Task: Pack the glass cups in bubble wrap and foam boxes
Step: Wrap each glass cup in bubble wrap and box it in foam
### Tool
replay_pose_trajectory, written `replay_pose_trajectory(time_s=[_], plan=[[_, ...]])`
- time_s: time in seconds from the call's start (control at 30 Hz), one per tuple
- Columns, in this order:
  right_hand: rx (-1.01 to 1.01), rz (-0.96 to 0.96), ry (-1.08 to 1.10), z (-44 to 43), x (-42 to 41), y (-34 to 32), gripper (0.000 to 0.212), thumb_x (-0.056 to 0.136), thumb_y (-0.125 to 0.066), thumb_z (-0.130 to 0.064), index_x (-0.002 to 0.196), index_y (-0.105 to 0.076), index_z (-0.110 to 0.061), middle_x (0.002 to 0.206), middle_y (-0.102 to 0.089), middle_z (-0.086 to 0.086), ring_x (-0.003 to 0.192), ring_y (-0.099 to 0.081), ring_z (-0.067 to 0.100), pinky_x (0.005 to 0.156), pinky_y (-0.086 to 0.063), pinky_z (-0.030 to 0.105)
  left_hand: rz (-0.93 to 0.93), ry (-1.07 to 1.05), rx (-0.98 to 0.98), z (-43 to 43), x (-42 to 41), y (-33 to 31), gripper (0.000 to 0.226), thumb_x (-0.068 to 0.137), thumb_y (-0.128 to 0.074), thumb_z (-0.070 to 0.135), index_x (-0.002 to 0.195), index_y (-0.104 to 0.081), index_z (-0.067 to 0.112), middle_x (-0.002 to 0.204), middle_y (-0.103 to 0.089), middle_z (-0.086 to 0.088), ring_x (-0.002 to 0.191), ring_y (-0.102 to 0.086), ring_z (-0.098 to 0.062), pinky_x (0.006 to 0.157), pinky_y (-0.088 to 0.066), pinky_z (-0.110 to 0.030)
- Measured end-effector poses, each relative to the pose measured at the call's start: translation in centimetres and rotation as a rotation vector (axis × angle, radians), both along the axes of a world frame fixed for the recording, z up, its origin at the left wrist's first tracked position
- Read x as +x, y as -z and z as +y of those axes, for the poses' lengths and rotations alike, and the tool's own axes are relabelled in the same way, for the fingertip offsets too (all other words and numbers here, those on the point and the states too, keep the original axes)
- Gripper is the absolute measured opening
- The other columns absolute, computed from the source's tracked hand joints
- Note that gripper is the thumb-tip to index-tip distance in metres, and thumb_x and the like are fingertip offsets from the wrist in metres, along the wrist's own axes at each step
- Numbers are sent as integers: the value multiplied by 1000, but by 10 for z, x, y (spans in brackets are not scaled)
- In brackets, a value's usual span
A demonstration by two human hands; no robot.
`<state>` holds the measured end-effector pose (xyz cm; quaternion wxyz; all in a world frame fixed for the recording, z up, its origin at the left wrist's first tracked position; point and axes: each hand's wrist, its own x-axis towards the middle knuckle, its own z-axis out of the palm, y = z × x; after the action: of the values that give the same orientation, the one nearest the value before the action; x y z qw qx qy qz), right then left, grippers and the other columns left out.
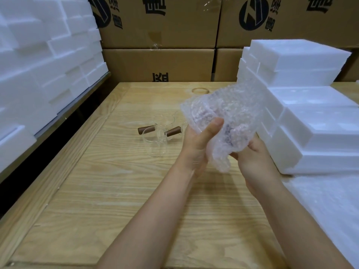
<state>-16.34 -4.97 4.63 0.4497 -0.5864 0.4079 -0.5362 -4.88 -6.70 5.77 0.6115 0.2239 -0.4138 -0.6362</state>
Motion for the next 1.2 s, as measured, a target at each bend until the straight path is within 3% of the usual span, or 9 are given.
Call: replay_pose_trajectory(time_s=[0.17, 0.27, 0.4, 0.53, 0.67, 0.8, 0.9, 1.1, 1.2], plan=[[68, 105, -180, -3, -8, -5, 36, 102, -35, -42, 91, -69, -47, 114, -68, 1, 107, -63, 16, 92, -53, 35, 75, 5, 42, -2, 1, 0, 119, 47, -91, 48, 141, -39, -3, 136, -49, -30, 124, -51, -45, 98, -48, -55], [134, 166, -304, -5, -30, -9, 51, 73, -57, -68, 101, -71, -28, 124, -60, 11, 117, -55, 25, 101, -43, 43, 103, 48, 58, -5, 8, 0, 122, 47, -92, 48, 144, -36, -1, 144, -40, -31, 131, -42, -46, 107, -35, -61], [-8, 328, -217, -9, -54, -10, 28, 70, -74, -43, 89, -76, -24, 104, -59, 2, 101, -60, 9, 83, -49, 18, 99, 72, 86, -8, 19, 4, 119, 46, -92, 45, 143, -40, 2, 143, -45, -26, 131, -45, -42, 109, -35, -58], [-136, -64, -22, -14, -59, -8, 10, 75, -67, -27, 74, -75, -22, 80, -59, -6, 76, -59, 14, 70, -54, 26, 112, 49, 149, -11, 27, 9, 92, 40, -95, 40, 120, -62, 9, 122, -66, -13, 115, -61, -29, 98, -50, -45], [-152, -401, 239, -20, -47, -10, 17, 88, -63, -17, 79, -73, -29, 81, -66, -9, 68, -57, 10, 68, -53, 26, 96, 34, 206, -7, 24, 9, 114, 31, -98, 34, 133, -54, 8, 127, -63, -11, 114, -62, -27, 80, -59, -39], [71, -646, 147, -21, -32, 1, 53, 83, -68, -33, 132, -51, -21, 112, -62, -1, 107, -60, 20, 87, -51, 32, 133, -90, 236, -5, 15, 11, 112, 32, -96, 35, 133, -55, 8, 131, -61, -13, 121, -58, -29, 92, -53, -45], [157, -627, -244, -16, -23, 1, 92, 63, -68, -64, 137, -47, -13, 136, -55, 10, 127, -51, 30, 99, -47, 47, 159, -177, 238, -4, 12, 14, 76, 61, -82, 24, 130, -57, 5, 129, -62, -16, 124, -56, -30, 107, -41, -53], [148, -431, 55, -17, -3, 6, 27, 63, -78, -26, 86, -72, -13, 79, -74, 3, 76, -71, 15, 65, -56, 29, -109, -128, 122, 0, 17, 21, 43, 71, -75, 17, 112, -63, 17, 100, -75, 4, 94, -71, -12, 74, -59, -30], [127, -387, 160, -21, -9, 6, 8, 74, -74, -16, 81, -70, -14, 70, -72, -1, 68, -70, 12, 57, -55, 26, -293, -86, 147, 0, 35, 21, 56, 69, -78, 26, 122, -58, 24, 114, -71, 2, 104, -68, -17, 87, -57, -40]])
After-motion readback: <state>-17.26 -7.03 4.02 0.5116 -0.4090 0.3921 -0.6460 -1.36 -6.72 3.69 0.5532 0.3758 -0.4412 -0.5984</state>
